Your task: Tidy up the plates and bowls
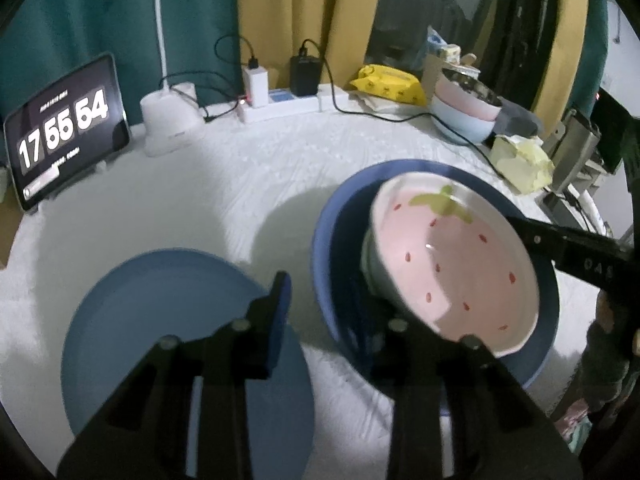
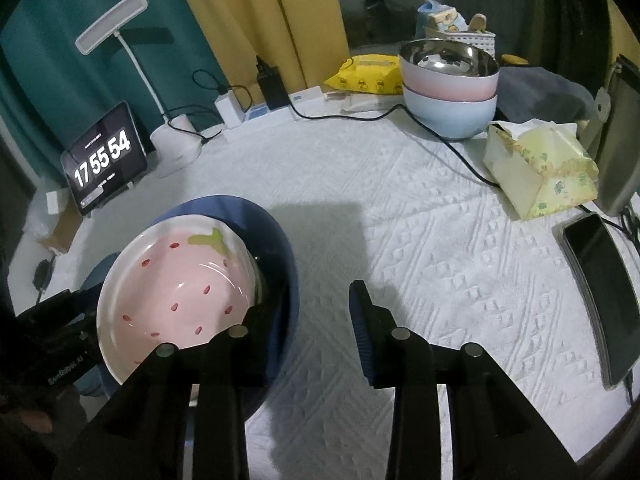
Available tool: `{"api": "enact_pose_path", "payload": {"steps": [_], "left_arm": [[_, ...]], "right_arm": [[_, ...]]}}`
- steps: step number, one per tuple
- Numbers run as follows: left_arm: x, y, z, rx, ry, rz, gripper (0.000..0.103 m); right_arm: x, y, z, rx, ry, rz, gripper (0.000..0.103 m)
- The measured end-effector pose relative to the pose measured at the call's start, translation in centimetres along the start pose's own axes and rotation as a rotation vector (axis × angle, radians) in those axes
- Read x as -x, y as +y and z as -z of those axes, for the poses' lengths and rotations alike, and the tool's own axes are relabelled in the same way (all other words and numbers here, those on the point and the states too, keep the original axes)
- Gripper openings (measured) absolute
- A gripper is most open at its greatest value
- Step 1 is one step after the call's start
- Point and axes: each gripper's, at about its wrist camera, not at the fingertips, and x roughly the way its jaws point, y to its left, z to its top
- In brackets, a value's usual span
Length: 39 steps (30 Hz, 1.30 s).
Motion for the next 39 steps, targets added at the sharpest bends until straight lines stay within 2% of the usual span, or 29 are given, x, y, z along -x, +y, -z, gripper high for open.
{"api": "enact_pose_path", "payload": {"steps": [2, 3, 4, 7, 16, 20, 29, 39], "left_arm": [[0.1, -0.6, 0.0, -0.022, -0.010, -0.011, 0.016], [0.2, -0.7, 0.0, -0.025, -0.016, -0.018, 0.016], [0.2, -0.7, 0.1, -0.023, -0.018, -0.020, 0.016], [0.2, -0.5, 0.1, -0.012, -0.025, -0.011, 0.016], [0.5, -0.4, 0.3, -0.008, -0.038, 0.009, 0.016], [0.8, -0.9, 0.3, -0.020, -0.033, -0.013, 0.015], [1.1, -0.7, 0.3, 0.019, -0.026, 0.054, 0.014], [3.2, -0.2, -0.2, 0.032, -0.080, 0.061, 0.014]], "right_arm": [[0.0, 0.3, 0.1, 0.007, -0.008, -0.012, 0.020], [0.1, 0.5, 0.2, 0.013, -0.013, -0.020, 0.013], [0.1, 0.8, 0.3, 0.018, -0.017, -0.024, 0.010], [0.2, 1.4, 0.4, 0.026, -0.034, 0.003, 0.010], [0.3, 1.4, 0.5, 0.010, -0.035, 0.012, 0.009], [0.5, 1.7, 0.5, 0.020, -0.038, 0.026, 0.010], [1.5, 1.6, 0.7, 0.021, -0.051, 0.054, 0.010], [3.1, 2.5, 0.1, 0.032, -0.083, 0.052, 0.010]]}}
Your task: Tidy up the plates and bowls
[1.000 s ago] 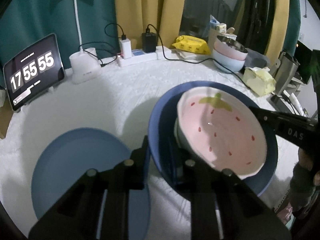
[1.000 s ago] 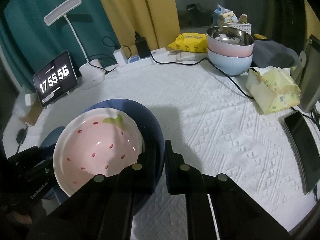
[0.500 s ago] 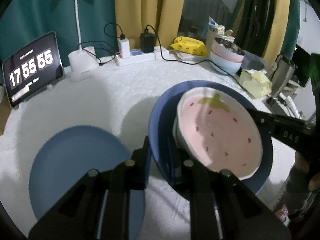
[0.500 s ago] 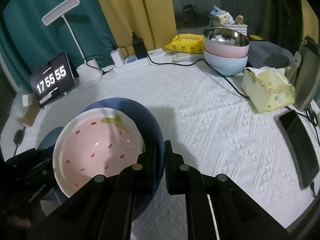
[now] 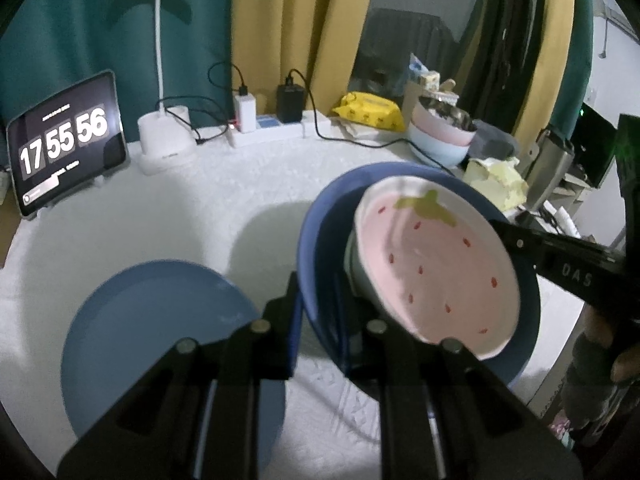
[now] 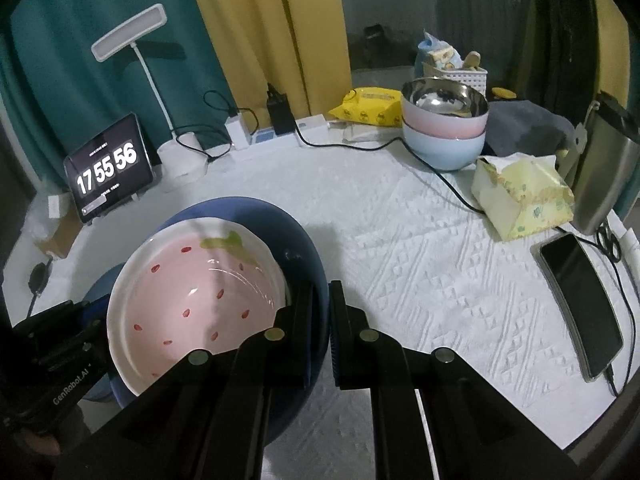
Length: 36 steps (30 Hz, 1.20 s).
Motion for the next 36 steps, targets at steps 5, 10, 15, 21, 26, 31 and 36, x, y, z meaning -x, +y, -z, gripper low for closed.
{"api": "enact_pose_path", "payload": {"steps": [5, 10, 15, 21, 26, 31, 36], "left_arm": [[1.1, 0.8, -0.3, 0.008, -0.023, -0.005, 0.014], [2.2, 2.1, -0.5, 0.031, -0.044, -0.012, 0.014], [3.6, 3.6, -0.9, 0.047, -0.070, -0.021, 0.014], [5.0, 5.7, -1.1, 0.070, -0.087, -0.050, 0.014], [5.8, 7.8, -0.8, 0.092, -0.086, -0.073, 0.014], [6.3, 10.2, -0.3, 0.126, -0.084, -0.095, 0.014], [6.8, 12.4, 0.2, 0.157, -0.078, -0.115, 0.014]], "right_arm": [[0.6, 1.0, -0.6, 0.014, -0.019, -0.004, 0.010], [1.1, 2.5, -1.5, 0.041, -0.035, -0.012, 0.010], [1.7, 4.4, -2.2, 0.064, -0.058, -0.021, 0.010], [1.7, 6.7, -3.0, 0.083, -0.066, -0.045, 0.010], [1.1, 9.0, -3.3, 0.099, -0.058, -0.067, 0.010], [0.0, 11.3, -3.1, 0.122, -0.034, -0.086, 0.010], [-1.2, 13.5, -2.9, 0.148, -0.008, -0.105, 0.010]]}}
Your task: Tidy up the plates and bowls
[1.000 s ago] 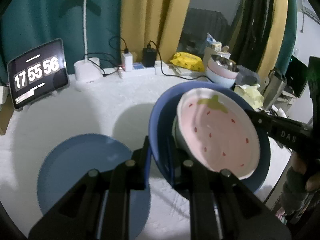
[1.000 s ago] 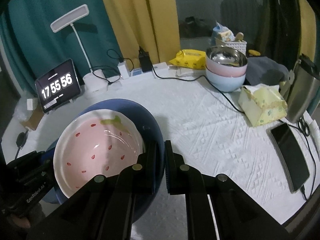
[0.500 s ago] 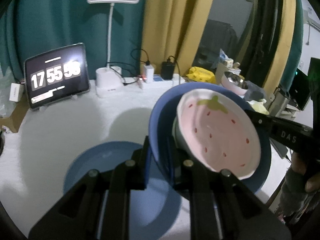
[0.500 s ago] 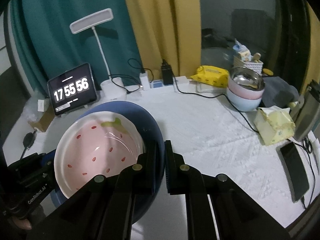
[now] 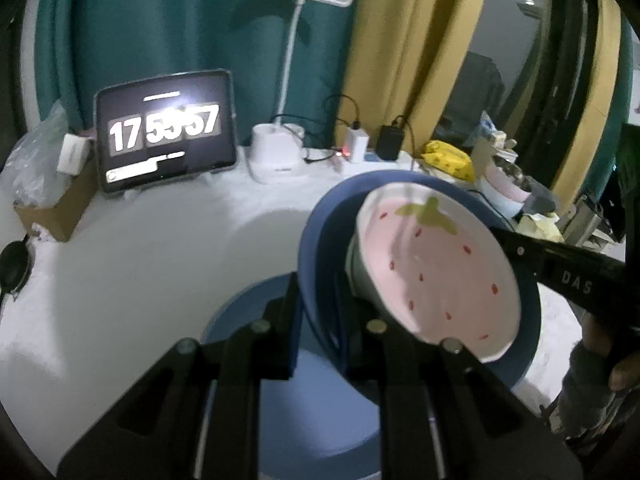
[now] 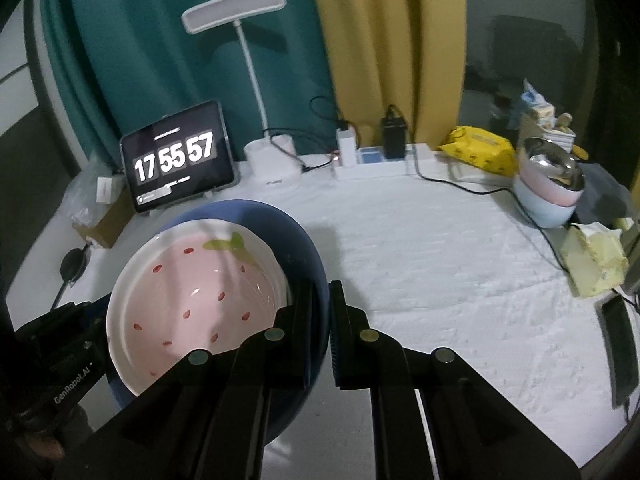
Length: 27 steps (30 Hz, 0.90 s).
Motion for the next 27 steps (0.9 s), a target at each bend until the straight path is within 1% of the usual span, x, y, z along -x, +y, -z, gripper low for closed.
{"api": "enact_pose_path", "payload": {"steps": [6, 11, 16, 21, 27], "left_arm": [[-0.2, 2.0, 0.4, 0.023, 0.016, -0.025, 0.014], [-0.9, 3.4, 1.1, 0.040, 0.046, -0.038, 0.014], [-1.7, 3.9, 1.4, 0.048, 0.069, -0.042, 0.014], [-2.0, 4.2, 1.3, 0.056, 0.074, -0.042, 0.014], [-2.5, 4.2, 1.2, 0.053, 0.074, -0.059, 0.016]], "right_arm": [[-1.5, 1.9, -0.1, 0.018, 0.025, -0.020, 0.010], [-3.1, 3.1, 0.2, 0.024, 0.061, -0.026, 0.010], [-4.4, 3.5, 0.4, 0.027, 0.094, -0.024, 0.010], [-4.9, 3.5, 0.2, 0.024, 0.101, -0.027, 0.011], [-5.4, 3.6, 0.1, 0.031, 0.110, -0.013, 0.011]]}}
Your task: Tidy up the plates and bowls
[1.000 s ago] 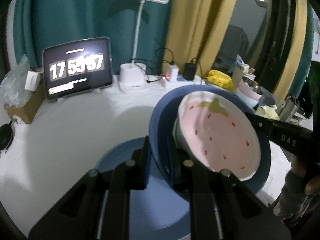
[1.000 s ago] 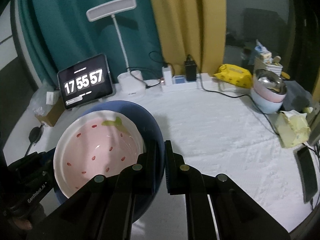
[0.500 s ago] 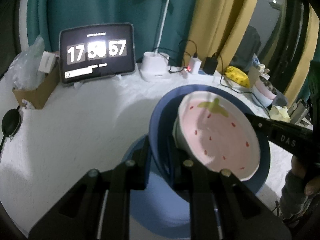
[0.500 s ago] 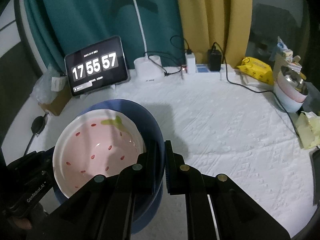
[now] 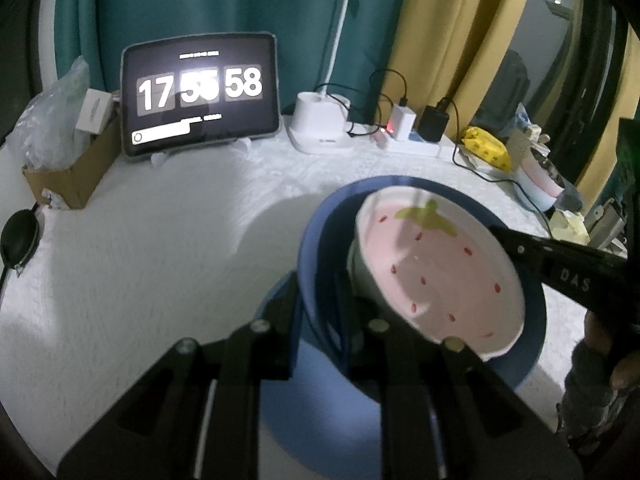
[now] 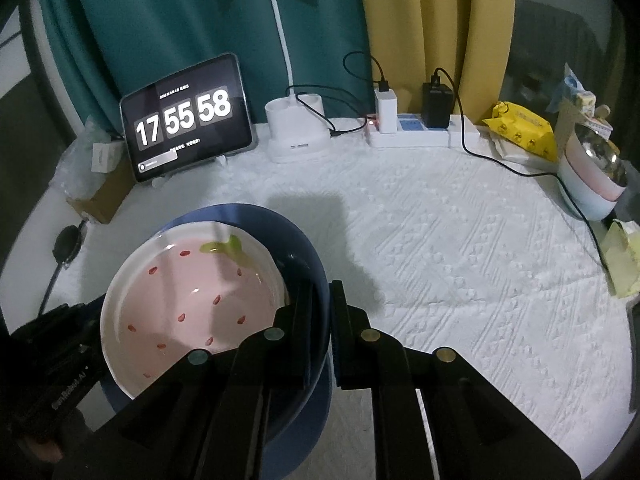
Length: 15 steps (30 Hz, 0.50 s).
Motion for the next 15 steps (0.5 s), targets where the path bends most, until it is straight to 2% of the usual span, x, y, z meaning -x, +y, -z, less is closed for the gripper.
{"api": "enact_pose_path", "payload": {"steps": [9, 13, 15], "left_arm": [[-0.01, -0.25, -0.05, -0.017, -0.014, -0.045, 0.020], [0.36, -0.12, 0.16, -0.006, -0.020, -0.069, 0.028], [0.66, 0.10, 0.28, 0.006, -0.023, -0.080, 0.031]], "right_arm": [[-0.27, -0.06, -0.03, 0.011, 0.008, -0.004, 0.013], [0.00, 0.07, 0.10, 0.020, 0.006, -0.012, 0.016], [0.18, 0.14, 0.21, 0.026, 0.002, -0.006, 0.021]]}}
